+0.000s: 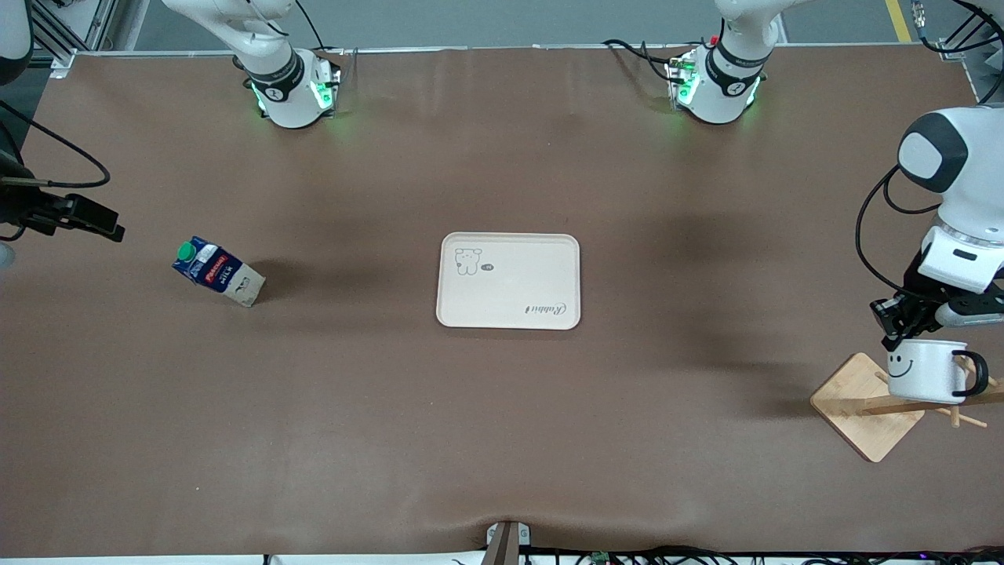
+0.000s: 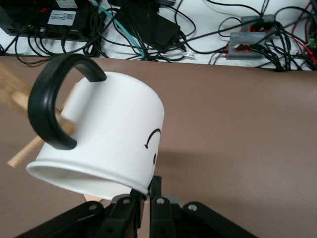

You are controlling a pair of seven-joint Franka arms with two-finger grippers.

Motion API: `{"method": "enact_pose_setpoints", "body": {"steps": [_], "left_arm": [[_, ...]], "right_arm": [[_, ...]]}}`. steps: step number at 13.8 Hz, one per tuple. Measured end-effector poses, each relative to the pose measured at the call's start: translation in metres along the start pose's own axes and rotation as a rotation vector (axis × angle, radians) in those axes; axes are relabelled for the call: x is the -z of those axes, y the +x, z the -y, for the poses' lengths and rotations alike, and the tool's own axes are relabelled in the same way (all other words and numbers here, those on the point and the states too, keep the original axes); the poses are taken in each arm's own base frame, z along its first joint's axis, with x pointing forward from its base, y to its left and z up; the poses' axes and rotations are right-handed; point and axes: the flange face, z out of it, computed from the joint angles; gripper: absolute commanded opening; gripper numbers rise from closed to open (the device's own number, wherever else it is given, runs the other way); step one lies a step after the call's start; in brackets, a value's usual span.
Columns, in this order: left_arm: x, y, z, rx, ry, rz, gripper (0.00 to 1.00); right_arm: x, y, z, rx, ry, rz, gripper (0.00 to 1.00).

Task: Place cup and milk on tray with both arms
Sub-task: 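Lift the white mug off the wooden stand with the left gripper, then carry the mug to the tray while the right gripper reaches the carton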

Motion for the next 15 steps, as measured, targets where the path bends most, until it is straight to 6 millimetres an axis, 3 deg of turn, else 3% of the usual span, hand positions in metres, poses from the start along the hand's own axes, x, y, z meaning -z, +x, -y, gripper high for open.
{"method": "enact_pose_setpoints", "body": {"steps": [4, 6, 9, 11, 15], "left_arm": [[0.026, 0.012, -0.037, -0.001, -0.021, 0.054, 0.00], [0.033, 0.011, -0.066, 0.040, -0.033, 0.122, 0.00], [0.031, -0.005, -0.136, 0.191, -0.057, 0.205, 0.00], [0.022, -0.021, -0.187, 0.273, -0.079, 0.256, 0.00], [-0.006, -0.059, -0.277, 0.431, -0.115, 0.420, 0.00]], "right_arm": [[0.000, -0.001, 0.015, 0.026, -0.002, 0.001, 1.00], [-0.001, -0.002, 0.022, 0.036, -0.004, 0.008, 1.00], [-0.011, 0.001, 0.015, 0.024, -0.007, 0.038, 1.00], [-0.029, 0.009, 0.011, 0.016, -0.012, 0.069, 1.00], [-0.066, 0.030, -0.018, -0.032, -0.007, 0.118, 1.00]]}}
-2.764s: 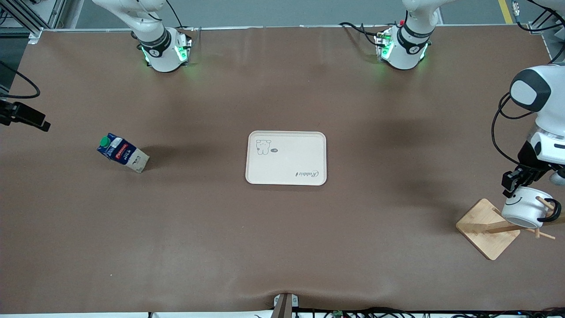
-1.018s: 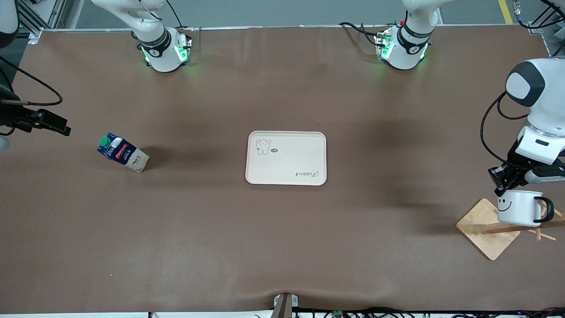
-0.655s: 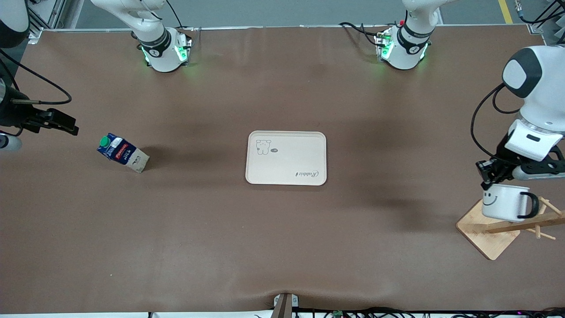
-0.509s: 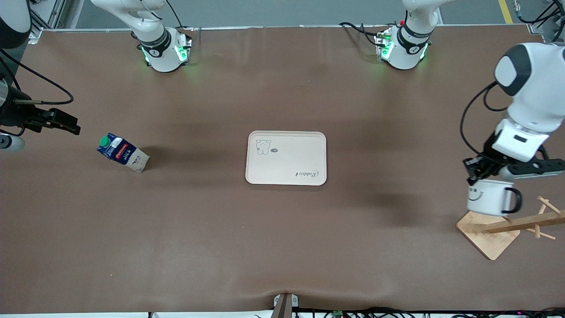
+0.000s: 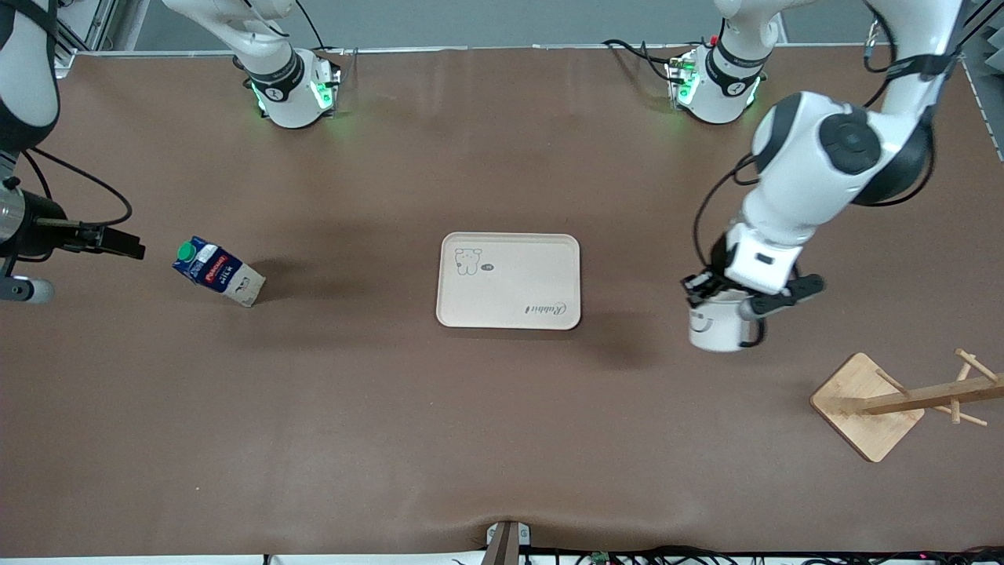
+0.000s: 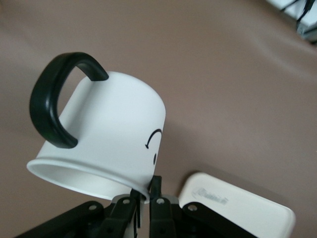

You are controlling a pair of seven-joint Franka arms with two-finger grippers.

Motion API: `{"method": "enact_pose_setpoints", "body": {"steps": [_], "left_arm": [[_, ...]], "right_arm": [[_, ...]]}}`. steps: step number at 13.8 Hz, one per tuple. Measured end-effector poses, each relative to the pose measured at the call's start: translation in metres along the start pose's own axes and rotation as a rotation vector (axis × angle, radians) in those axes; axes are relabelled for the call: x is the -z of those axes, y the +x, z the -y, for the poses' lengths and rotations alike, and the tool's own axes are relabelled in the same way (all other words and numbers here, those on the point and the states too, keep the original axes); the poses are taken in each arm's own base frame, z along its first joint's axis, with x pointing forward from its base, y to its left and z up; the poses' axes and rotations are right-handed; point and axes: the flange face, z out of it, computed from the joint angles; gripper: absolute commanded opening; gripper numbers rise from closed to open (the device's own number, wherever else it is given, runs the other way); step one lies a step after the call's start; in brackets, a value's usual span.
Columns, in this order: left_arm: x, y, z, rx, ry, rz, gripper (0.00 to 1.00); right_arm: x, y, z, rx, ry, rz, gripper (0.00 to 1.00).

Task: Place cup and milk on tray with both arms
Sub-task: 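Carry the mug to the tray while the right gripper reaches the carton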

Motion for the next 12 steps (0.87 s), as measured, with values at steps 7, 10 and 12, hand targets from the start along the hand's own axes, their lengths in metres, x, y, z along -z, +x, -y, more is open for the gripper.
{"method": "enact_pose_setpoints", "body": {"steps": [7, 10, 12], "left_arm": [[-0.099, -0.086, -0.113, 0.218, 0.035, 0.279, 0.00], [-0.151, -0.109, -0.118, 0.212, 0.086, 0.358, 0.00], [-0.175, -0.121, -0.117, 0.213, 0.111, 0.402, 0.00]], "right_arm": [[-0.026, 0.009, 0.003, 0.004, -0.003, 0.066, 1.00], [-0.048, 0.007, 0.006, 0.008, -0.002, 0.112, 1.00], [-0.056, 0.007, 0.006, 0.008, -0.003, 0.129, 1.00]]}}
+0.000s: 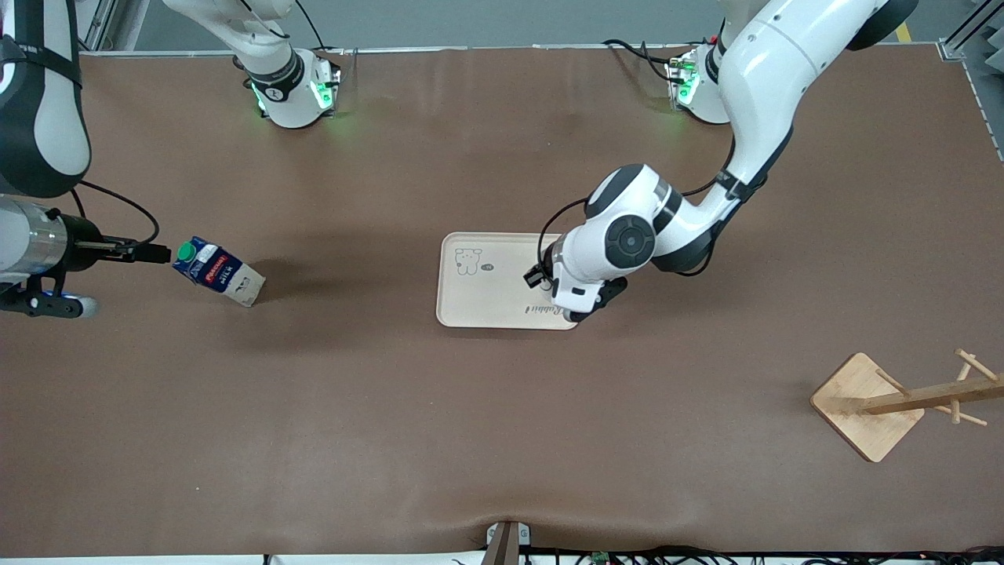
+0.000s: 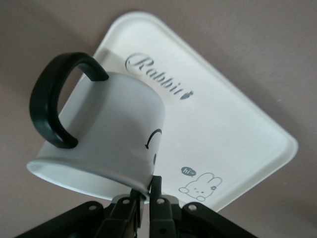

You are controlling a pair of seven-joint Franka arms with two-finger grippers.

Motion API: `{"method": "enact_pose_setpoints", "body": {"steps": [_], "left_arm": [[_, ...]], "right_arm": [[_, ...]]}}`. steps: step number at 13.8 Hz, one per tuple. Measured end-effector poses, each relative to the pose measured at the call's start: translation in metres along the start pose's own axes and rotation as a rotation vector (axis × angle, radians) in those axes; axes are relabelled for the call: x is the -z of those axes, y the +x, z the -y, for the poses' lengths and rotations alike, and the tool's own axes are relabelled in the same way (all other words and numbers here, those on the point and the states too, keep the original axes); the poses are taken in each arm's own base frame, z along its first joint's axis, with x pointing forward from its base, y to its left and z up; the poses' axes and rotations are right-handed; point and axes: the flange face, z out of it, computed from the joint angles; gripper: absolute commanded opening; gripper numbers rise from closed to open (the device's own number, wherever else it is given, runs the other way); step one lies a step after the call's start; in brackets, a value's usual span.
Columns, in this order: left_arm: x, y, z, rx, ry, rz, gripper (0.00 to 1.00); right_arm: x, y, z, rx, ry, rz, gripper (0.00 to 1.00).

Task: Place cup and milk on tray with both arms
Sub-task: 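Carry the mug to the tray while the right gripper reaches the carton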

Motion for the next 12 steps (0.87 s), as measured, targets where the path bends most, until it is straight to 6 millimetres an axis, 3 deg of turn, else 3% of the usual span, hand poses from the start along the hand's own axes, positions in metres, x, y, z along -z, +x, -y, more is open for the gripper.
{"method": "enact_pose_setpoints", "body": {"steps": [2, 10, 11, 12], "left_arm": [[-0.014, -0.001, 0.002, 0.013, 0.030, 0.041, 0.00], [-0.035, -0.014, 0.007, 0.024, 0.089, 0.158, 0.00], [-0.035, -0.014, 0.007, 0.016, 0.085, 0.169, 0.10], [-0.034, -0.013, 0.007, 0.012, 0.082, 0.174, 0.50]], "right_arm": [[-0.002, 0.001, 0.000, -0.015, 0.001, -0.006, 1.00], [-0.024, -0.008, 0.016, -0.093, -0.005, -0.012, 1.00], [-0.026, -0.012, 0.018, -0.107, -0.007, -0.009, 1.00], [-0.028, -0.014, 0.020, -0.114, -0.008, -0.013, 1.00]]}}
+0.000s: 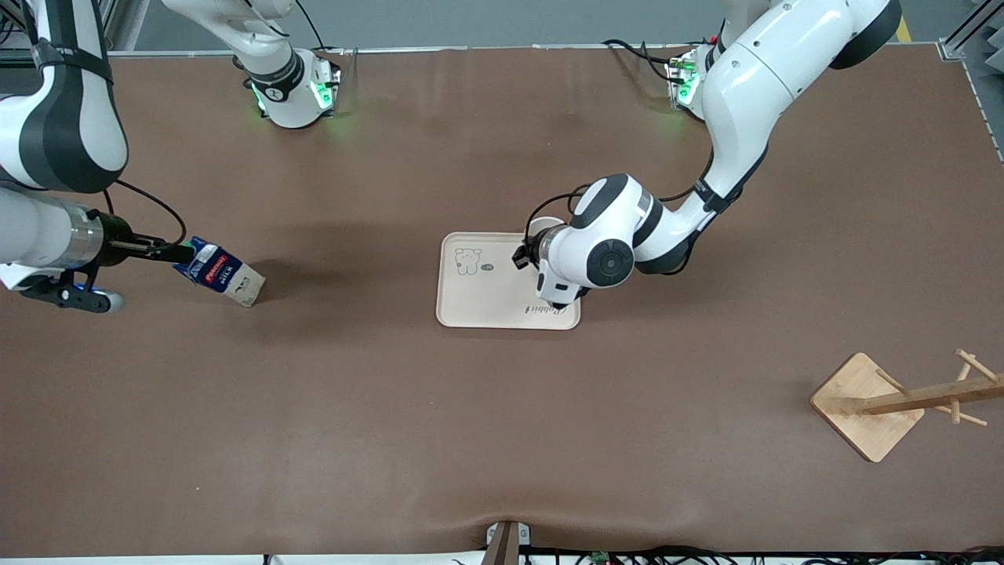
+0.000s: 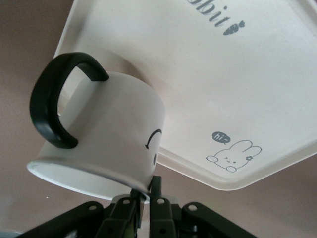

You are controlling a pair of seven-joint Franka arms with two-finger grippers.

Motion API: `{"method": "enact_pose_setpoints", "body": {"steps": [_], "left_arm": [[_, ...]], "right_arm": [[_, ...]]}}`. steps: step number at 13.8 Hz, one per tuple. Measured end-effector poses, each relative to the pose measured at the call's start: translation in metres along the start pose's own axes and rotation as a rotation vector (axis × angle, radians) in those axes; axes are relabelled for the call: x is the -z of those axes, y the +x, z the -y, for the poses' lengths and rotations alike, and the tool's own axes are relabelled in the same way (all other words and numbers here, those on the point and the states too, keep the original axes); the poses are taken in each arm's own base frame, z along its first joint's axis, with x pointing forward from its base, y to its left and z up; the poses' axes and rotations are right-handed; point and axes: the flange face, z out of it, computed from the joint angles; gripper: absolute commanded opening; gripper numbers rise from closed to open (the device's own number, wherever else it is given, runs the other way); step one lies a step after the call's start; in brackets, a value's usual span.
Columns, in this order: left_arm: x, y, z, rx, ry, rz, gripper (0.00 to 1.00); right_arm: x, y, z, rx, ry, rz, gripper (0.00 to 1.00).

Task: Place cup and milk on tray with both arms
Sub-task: 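Carry the mug to the tray while the right gripper reaches the carton, then set the mug on the tray while the right gripper grasps the carton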

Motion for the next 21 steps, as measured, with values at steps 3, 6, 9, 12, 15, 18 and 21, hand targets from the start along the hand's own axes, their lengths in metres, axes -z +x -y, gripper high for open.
{"method": "enact_pose_setpoints", "body": {"steps": [3, 6, 9, 12, 15, 18, 21], "left_arm": [[0.006, 0.006, 0.000, -0.023, -0.010, -0.003, 1.00], [0.024, 0.009, -0.006, -0.054, -0.046, -0.015, 1.00], [0.052, 0.011, -0.016, -0.061, -0.095, -0.042, 1.00], [0.099, 0.029, -0.011, -0.073, -0.129, -0.157, 1.00], [0.166, 0.065, 0.017, -0.074, -0.135, -0.341, 1.00], [0.217, 0.084, 0.048, -0.065, -0.103, -0.475, 1.00], [0.269, 0.082, 0.075, -0.049, -0.070, -0.601, 1.00]], "right_arm": [[-0.021, -0.003, 0.003, -0.009, 0.003, -0.025, 1.00], [-0.055, -0.002, 0.001, -0.017, 0.016, -0.075, 1.00], [-0.083, -0.001, -0.016, -0.047, 0.027, -0.090, 1.00], [-0.088, 0.000, -0.027, -0.074, 0.031, -0.085, 1.00], [-0.104, -0.004, -0.030, -0.162, 0.032, -0.063, 1.00], [-0.126, -0.006, -0.028, -0.211, 0.035, -0.068, 0.44], [-0.138, -0.009, -0.028, -0.241, 0.035, -0.062, 0.01]]}}
